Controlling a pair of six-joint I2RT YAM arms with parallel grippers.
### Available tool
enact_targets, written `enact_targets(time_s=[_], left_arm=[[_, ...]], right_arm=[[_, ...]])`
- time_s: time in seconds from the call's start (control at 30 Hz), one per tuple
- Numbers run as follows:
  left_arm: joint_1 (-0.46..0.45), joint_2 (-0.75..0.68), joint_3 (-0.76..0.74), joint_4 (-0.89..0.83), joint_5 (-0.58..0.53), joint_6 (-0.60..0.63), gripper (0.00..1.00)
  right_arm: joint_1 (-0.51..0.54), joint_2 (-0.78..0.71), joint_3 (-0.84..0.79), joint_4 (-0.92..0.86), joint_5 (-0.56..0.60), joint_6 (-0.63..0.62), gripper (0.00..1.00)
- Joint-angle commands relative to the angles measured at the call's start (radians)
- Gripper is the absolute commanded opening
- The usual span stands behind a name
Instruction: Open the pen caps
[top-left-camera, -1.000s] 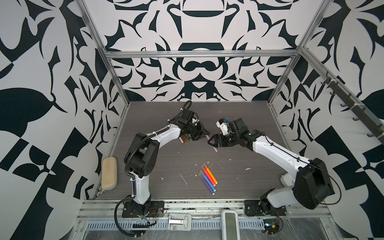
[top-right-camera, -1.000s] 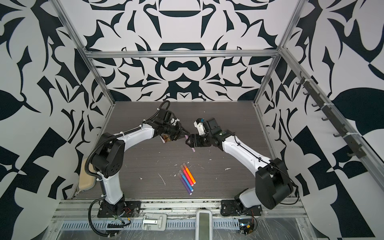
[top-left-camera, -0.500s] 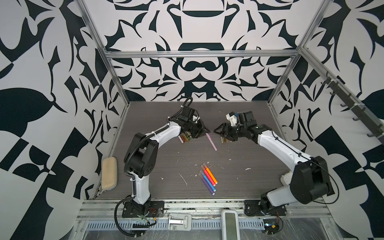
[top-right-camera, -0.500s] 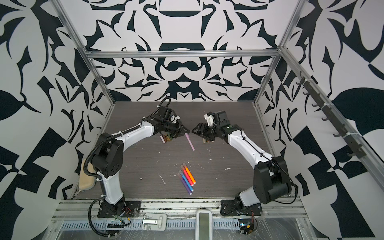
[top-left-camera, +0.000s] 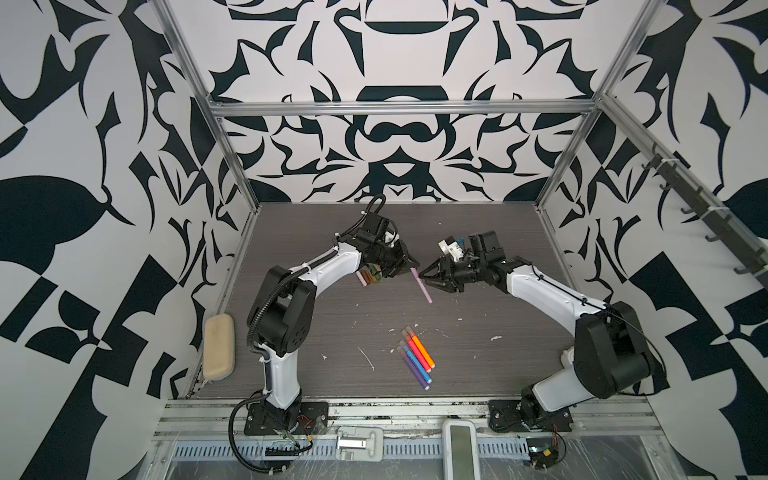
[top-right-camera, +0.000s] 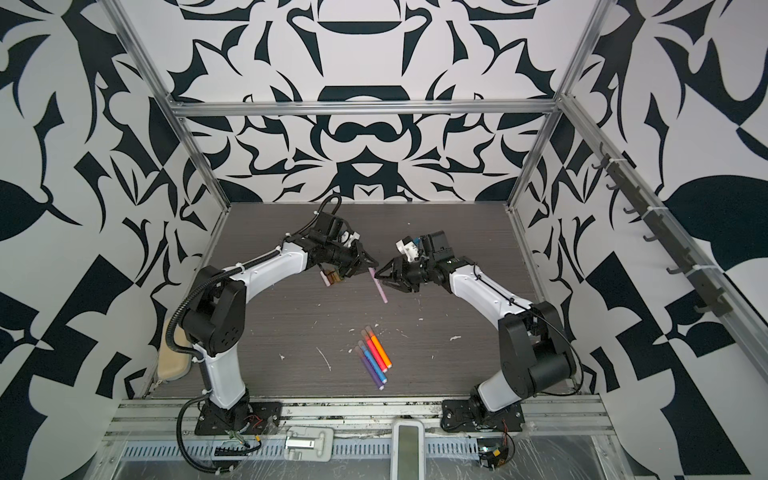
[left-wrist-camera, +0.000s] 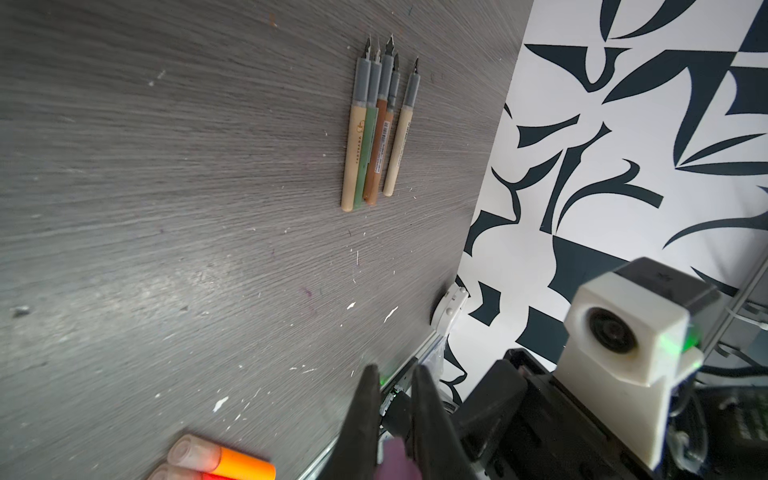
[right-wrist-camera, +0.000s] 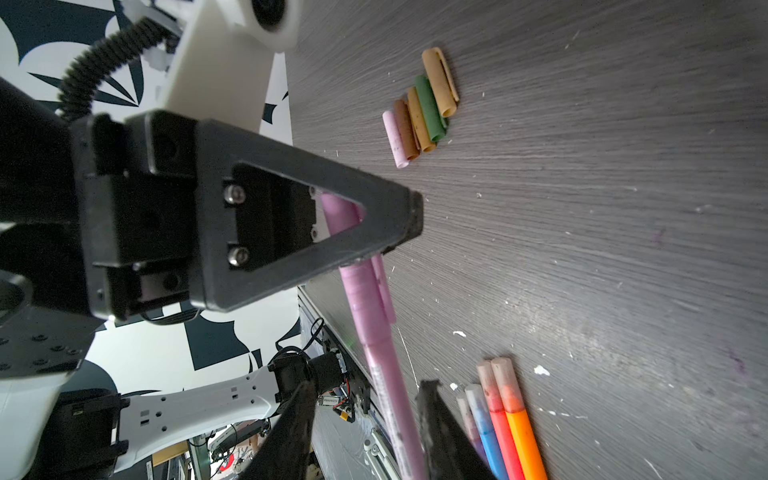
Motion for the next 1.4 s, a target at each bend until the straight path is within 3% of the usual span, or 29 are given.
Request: enact_targets(time_s=[0.0,0.37,0.53,0.63,0.77,0.87,1.03,1.17,1.37], left_arm=[[0.013,-0.041,0.022,-0.015,0.025,0.003,0.0],[0.026,-0.056,0.008,0.018,0.041,-0.013,0.0],[0.027,-0.059,0.0,0.044,0.044,-0.026,0.0],[0.028,-0.063,-0.008,0.052,0.043,-0.031,0.0],[0.08,-0.053,-0.008,0.075,0.048,-0.082,0.0],[0.213,-0.02,0.042,0.098,0.086,-0.127,0.0],[0.425,0.041,0.244,-0.064,0.07,-0.049,0.0],[0.45,0.04,0.288,-0.171,0.066,0.048,0.0],[0.45,-0.033,0.128,-0.244,0.018,0.158,0.0]], right_arm=[[0.014,-0.002,0.0,0.019,-0.023,-0.021,0.44],[0.056,0.023,0.024,-0.033,0.004,-0.063,0.38],[0.066,0.029,0.036,-0.035,0.001,-0.065,0.22],[0.066,0.023,0.038,-0.045,0.01,-0.072,0.0],[0.073,0.008,0.028,-0.089,0.029,-0.102,0.0],[0.112,-0.017,-0.024,-0.112,0.021,-0.122,0.0],[0.197,-0.104,-0.118,-0.211,0.021,-0.207,0.0],[0.176,-0.157,-0.12,-0.218,0.059,-0.209,0.0],[0.172,-0.135,-0.079,-0.236,0.118,-0.213,0.0]])
